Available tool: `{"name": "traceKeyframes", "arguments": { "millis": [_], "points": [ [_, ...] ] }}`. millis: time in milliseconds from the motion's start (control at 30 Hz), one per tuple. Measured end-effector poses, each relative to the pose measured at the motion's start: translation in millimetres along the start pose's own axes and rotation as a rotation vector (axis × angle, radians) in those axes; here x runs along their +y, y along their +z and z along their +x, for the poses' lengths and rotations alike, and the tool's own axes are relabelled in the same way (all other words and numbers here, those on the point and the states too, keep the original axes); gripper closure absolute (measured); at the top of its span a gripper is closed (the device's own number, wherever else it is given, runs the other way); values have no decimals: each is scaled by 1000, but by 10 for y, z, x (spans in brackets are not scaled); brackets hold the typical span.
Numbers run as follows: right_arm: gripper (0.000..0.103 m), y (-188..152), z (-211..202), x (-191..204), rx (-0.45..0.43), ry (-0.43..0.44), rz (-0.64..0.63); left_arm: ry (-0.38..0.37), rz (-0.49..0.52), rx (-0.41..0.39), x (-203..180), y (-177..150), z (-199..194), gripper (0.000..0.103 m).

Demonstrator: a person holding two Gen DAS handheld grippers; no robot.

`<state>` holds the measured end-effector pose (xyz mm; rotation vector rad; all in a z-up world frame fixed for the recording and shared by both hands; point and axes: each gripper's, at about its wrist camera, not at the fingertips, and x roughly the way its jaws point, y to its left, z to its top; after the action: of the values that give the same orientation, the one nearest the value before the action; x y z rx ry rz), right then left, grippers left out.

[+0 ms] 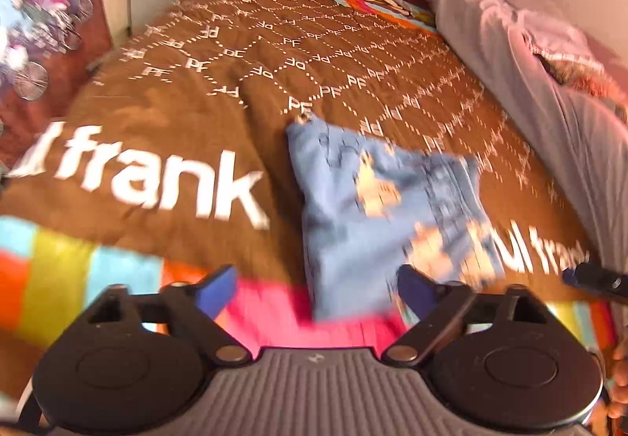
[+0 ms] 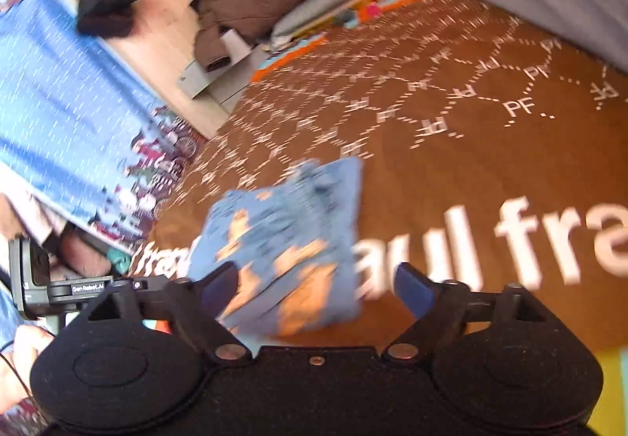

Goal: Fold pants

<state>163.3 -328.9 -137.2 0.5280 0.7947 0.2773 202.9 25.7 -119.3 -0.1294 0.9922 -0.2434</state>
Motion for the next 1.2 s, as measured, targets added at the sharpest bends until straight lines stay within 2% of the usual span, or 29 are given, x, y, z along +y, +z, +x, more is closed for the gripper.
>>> {"name": "traceKeyframes", "arguments": {
  "millis": [133,200,300,400,467,567,833,1200],
  "points": [
    [2,-196,-534,540,-18,-79,13,18,-18,8,-255,-280,-591,3],
    [1,-233,-776,785,-12,-119,4,9,-34,39,-353,-374,-804,1],
    [1,-294,-1075,1050,-1,-207,-102,19,-22,52,-456,-523,-1028,1],
    [1,-454,-1181,1174,38,-272,-190,21,-28,63,-467,-635,-1104,1],
    [1,-549,-1193,1189,73,-282,-197,45,-18,68,-452,-698,-1135,0],
    [1,-665,-1237,1273,73,-295,-204,104,20,82,-492,-778,-1245,0],
    [1,-726,-1374,1613,53,-300,-260,73,43,43,-580,-779,-1566,0],
    [1,-660,-1358,1645,31,-307,-287,71,54,28,-572,-767,-1562,0]
  ]
}}
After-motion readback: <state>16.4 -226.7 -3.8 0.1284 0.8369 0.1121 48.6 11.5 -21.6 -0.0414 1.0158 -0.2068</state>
